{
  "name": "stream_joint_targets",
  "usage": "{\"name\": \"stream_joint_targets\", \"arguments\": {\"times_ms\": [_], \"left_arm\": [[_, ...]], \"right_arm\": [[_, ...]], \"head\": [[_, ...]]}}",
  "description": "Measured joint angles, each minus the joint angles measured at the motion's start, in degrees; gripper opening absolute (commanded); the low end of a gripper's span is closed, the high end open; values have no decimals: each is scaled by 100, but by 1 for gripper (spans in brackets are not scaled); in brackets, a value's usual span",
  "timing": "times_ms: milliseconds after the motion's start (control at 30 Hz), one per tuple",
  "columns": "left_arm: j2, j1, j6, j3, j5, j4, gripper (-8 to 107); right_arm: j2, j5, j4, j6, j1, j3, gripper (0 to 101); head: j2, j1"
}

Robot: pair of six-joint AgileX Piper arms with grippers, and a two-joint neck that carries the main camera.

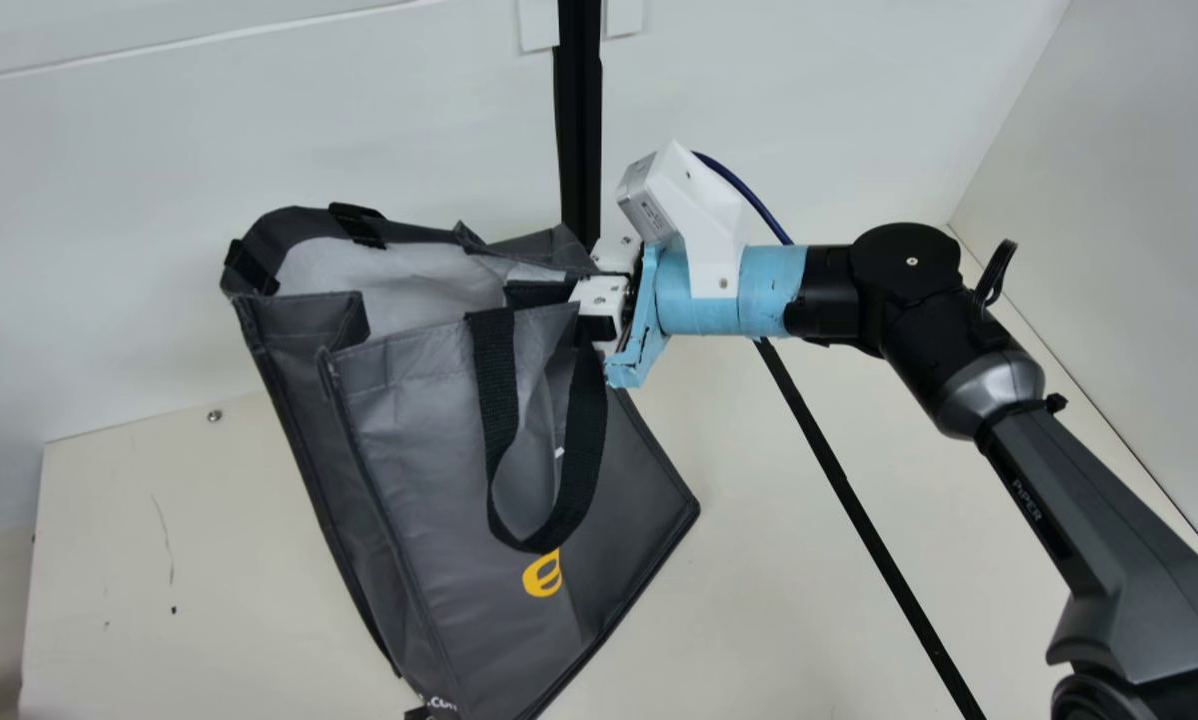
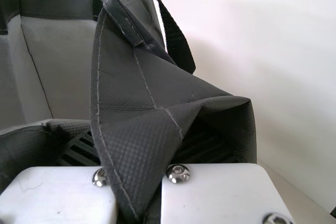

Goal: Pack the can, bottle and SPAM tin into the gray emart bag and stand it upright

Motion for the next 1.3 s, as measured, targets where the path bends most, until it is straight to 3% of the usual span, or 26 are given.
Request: {"name": "stream_joint_targets", "arguments": {"times_ms": [367,933,1300], "left_arm": [[-732,-51,-535,738,76,723,90],[-1804,76,-1053,1815,6,701,90],[-1945,120,-1013,1918,-66,571,90]], "right_arm": [[0,0,0,0,0,0,0],[0,0,0,0,0,0,0],[0,0,-1,0,0,0,0]], "head": [[0,0],[0,0],[-9,0]]}}
